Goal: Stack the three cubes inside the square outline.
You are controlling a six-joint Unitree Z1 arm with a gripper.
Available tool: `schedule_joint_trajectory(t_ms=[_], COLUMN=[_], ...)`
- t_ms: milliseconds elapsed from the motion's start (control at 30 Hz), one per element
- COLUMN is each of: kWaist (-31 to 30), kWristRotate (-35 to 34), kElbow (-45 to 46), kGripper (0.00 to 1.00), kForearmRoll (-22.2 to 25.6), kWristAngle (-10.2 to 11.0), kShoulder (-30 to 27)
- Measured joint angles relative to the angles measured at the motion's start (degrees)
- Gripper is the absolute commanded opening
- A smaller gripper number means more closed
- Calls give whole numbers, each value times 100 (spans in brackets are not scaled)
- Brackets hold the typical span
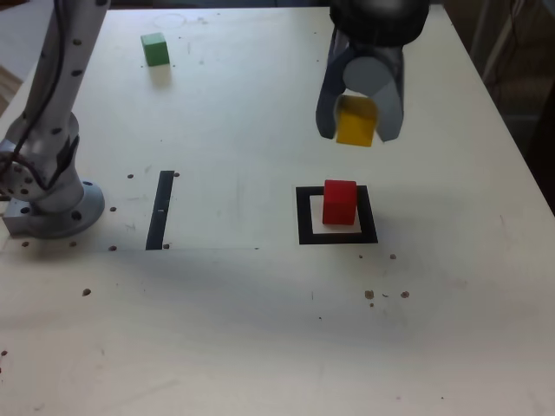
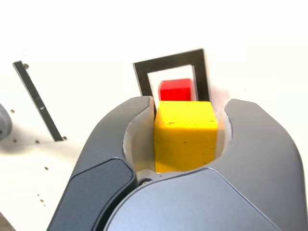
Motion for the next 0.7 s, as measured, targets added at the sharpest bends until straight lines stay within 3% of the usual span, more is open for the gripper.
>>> schedule_joint_trajectory(t_ms=[233, 467, 700], kWaist=[-34, -88, 0], kWristRotate=[-665, -911, -912], kElbow=[352, 512, 1642], kGripper=[15, 15, 15], kForearmRoll=[-68, -291, -1375], kWristAngle=[-272, -460, -578], kShoulder=[169, 232, -269])
